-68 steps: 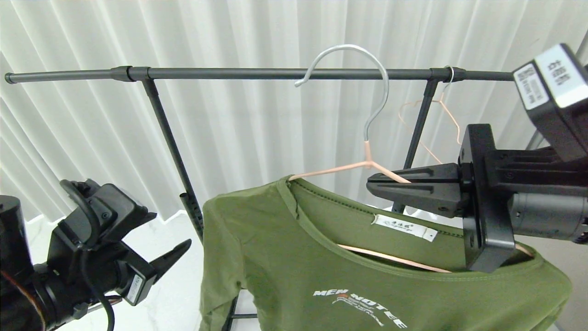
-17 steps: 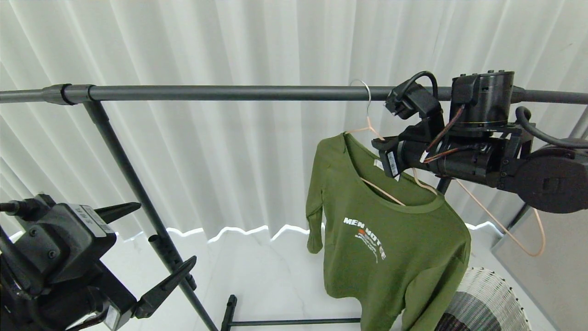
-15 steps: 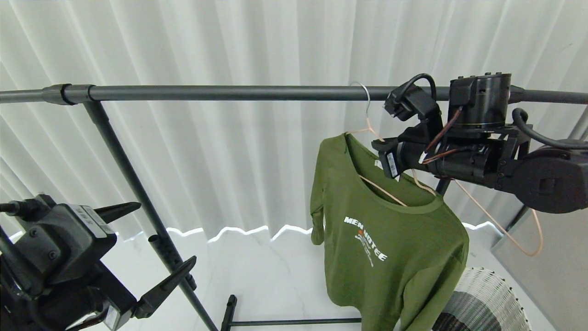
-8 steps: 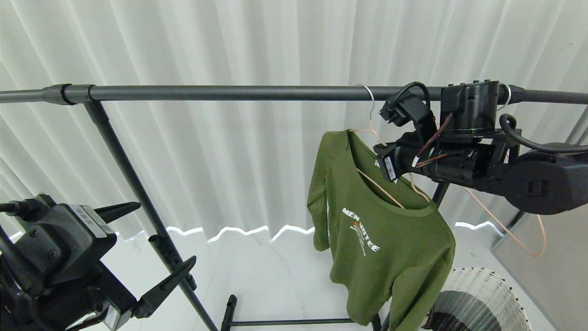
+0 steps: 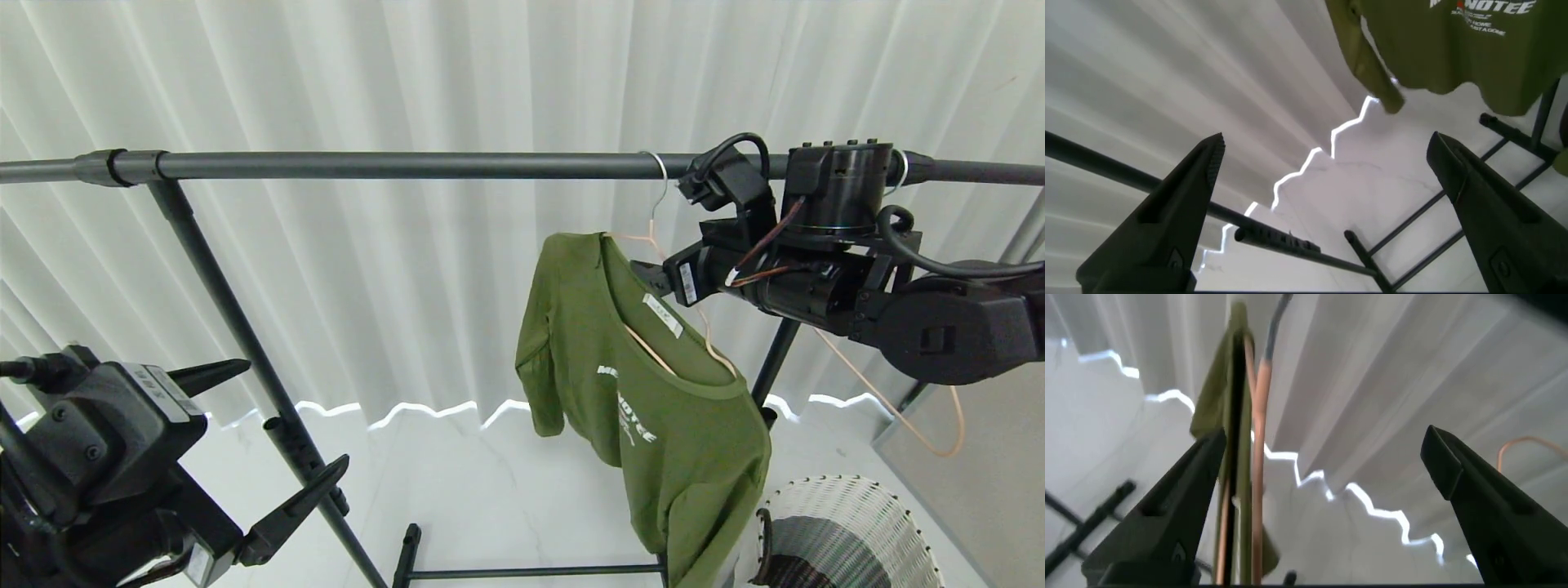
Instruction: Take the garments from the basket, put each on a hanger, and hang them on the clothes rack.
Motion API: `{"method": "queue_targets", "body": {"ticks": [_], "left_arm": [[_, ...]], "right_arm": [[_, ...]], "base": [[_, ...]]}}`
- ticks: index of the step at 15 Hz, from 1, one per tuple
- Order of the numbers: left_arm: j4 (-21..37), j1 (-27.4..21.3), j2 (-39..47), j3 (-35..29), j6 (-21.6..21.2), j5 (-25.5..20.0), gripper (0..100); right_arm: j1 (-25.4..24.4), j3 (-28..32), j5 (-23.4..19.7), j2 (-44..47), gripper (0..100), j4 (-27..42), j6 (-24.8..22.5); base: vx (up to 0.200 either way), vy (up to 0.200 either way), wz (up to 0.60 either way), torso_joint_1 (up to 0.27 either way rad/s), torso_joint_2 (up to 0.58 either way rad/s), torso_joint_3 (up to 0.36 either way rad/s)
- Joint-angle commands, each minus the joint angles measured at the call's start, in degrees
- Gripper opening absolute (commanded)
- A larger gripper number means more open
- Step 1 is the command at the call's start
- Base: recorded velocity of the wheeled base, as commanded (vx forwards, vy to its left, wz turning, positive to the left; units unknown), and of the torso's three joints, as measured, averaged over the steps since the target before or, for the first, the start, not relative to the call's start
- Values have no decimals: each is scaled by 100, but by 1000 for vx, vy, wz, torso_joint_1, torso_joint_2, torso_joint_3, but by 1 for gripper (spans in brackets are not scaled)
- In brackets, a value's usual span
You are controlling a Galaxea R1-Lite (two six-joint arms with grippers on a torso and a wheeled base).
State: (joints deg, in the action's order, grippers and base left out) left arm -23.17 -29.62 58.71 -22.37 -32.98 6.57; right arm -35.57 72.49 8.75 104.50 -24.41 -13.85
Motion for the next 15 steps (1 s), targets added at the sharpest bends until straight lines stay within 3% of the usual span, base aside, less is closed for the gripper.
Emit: {"method": "queue_targets", "body": {"ticks": [1, 4, 9, 11, 15], "left_arm": [[6, 0, 0, 5, 2, 2, 100], [-3, 27, -53, 57, 46, 2, 100], [-3, 53, -35, 128, 54, 11, 100], [-3, 317, -61, 198, 10, 11, 100], [6, 686, -395, 356, -7, 64, 100]], "right_arm": [[-11, -33, -5, 18, 100, -56, -4], [-81, -270, -14, -307, 100, -196, 31], [-125, -1386, 12, -1494, 100, -337, -30], [-38, -1808, 30, -1889, 100, -354, -276], [674, -2546, 74, -2381, 100, -504, -1182]], "base": [[0, 0, 0, 0, 0, 0], [0, 0, 0, 0, 0, 0], [0, 0, 0, 0, 0, 0], [0, 0, 0, 0, 0, 0], [-200, 0, 0, 6, 4, 0]]}}
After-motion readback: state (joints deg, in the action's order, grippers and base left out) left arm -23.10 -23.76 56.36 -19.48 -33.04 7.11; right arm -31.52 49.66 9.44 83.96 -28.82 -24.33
